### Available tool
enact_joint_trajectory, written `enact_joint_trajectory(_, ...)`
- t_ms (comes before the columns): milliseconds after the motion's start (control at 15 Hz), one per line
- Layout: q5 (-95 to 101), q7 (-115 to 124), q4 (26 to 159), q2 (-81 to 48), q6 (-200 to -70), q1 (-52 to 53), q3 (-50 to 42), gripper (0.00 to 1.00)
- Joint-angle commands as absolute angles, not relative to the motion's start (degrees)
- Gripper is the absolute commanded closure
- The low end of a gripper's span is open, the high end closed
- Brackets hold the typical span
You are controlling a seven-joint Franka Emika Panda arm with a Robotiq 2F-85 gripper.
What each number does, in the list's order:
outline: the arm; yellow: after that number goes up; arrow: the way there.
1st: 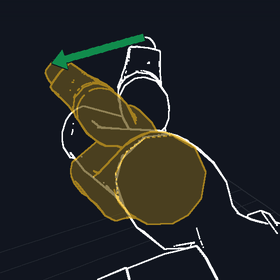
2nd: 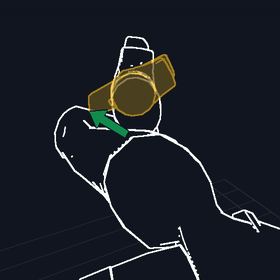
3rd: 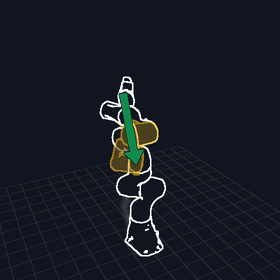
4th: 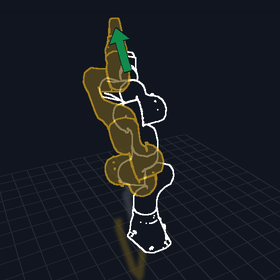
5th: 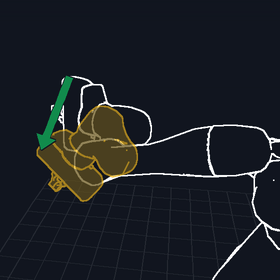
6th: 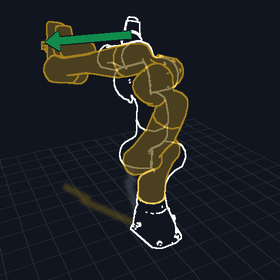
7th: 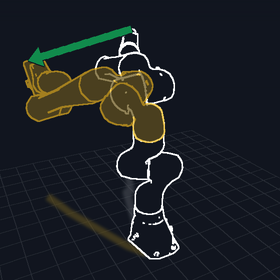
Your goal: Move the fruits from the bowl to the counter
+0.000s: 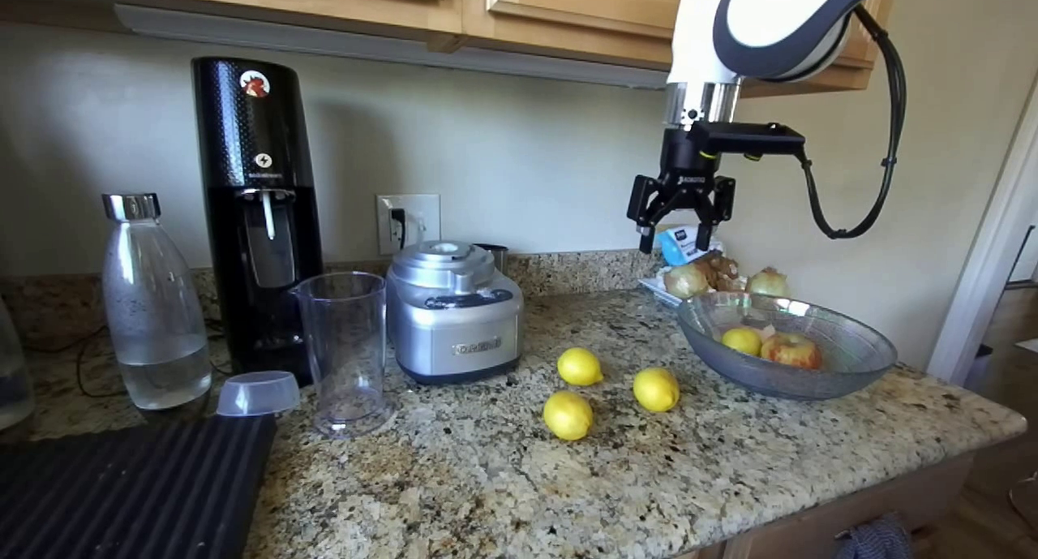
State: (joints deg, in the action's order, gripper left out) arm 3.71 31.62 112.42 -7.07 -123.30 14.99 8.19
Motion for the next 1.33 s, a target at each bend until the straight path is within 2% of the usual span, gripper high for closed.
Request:
enact_joint_trajectory(0,3.8,23.6,116.5,-4.8,-123.3,11.3,6.8,0.0)
enact_joint_trajectory(467,1.0,-5.7,121.7,-6.7,-126.8,5.1,4.9,0.0)
enact_joint_trajectory(1267,3.3,-14.9,128.8,-12.1,-141.4,2.6,3.5,0.0)
